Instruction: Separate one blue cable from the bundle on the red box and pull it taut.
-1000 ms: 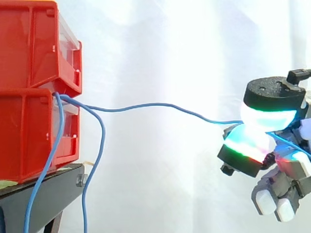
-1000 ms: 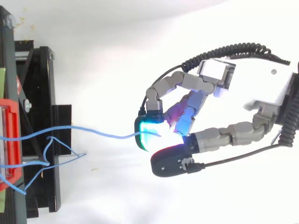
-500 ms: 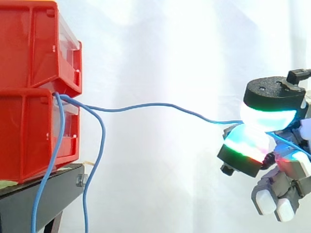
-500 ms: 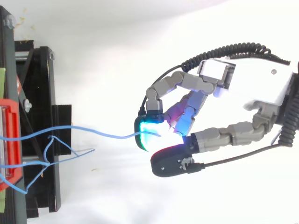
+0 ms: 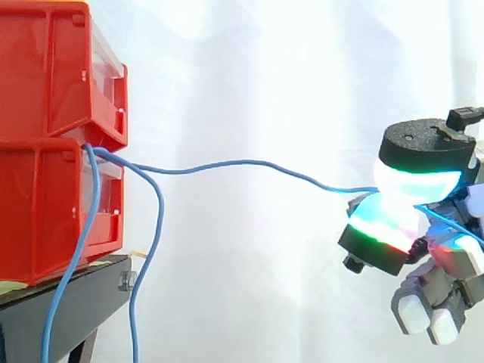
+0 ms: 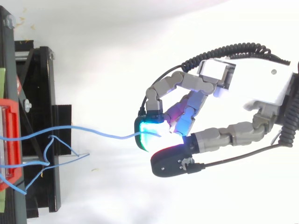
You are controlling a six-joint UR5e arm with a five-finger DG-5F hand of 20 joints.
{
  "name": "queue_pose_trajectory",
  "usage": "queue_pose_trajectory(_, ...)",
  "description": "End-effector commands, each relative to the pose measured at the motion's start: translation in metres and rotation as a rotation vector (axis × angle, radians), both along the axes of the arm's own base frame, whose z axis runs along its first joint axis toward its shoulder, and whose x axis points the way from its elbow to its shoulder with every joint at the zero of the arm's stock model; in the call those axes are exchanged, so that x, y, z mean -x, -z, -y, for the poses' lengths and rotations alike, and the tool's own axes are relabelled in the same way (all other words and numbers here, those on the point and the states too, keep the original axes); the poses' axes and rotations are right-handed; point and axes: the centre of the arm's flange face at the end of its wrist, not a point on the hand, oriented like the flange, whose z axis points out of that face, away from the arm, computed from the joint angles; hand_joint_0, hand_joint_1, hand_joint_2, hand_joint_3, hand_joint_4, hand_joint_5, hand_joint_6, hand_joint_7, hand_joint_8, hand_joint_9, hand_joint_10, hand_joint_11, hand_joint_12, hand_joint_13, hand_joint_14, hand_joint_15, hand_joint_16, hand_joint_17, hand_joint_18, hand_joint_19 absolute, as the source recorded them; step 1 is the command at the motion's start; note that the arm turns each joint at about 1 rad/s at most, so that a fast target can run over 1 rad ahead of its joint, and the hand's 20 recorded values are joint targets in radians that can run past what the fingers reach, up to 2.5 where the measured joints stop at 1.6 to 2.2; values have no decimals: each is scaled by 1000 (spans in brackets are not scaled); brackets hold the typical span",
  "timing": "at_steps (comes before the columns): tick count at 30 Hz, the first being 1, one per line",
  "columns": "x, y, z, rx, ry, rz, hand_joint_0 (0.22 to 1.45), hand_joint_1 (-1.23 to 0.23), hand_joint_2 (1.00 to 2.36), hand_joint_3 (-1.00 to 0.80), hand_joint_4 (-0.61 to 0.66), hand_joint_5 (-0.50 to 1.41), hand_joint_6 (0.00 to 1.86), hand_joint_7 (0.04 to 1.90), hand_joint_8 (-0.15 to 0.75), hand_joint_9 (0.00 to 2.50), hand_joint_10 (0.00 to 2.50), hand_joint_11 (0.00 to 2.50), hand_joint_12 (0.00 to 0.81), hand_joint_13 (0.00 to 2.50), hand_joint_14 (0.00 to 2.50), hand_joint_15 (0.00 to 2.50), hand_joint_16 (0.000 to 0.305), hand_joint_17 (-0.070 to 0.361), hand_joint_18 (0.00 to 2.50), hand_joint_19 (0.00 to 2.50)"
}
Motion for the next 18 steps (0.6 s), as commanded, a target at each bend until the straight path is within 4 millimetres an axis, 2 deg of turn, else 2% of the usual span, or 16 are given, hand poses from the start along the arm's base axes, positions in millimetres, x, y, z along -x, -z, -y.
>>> queue_pose_trajectory(1, 0, 0, 0, 0, 0, -1, 658, -1010, 1032, 132, -150, -19, 890, 1215, 208, 1403, 15, 454, 315, 974, 15, 420, 42, 94, 884, 413)
queue_pose_trajectory(18, 0, 0, 0, 0, 0, -1, 659, -1009, 1022, 132, -148, -20, 889, 1224, 209, 1405, 16, 464, 318, 974, 15, 421, 42, 95, 886, 415)
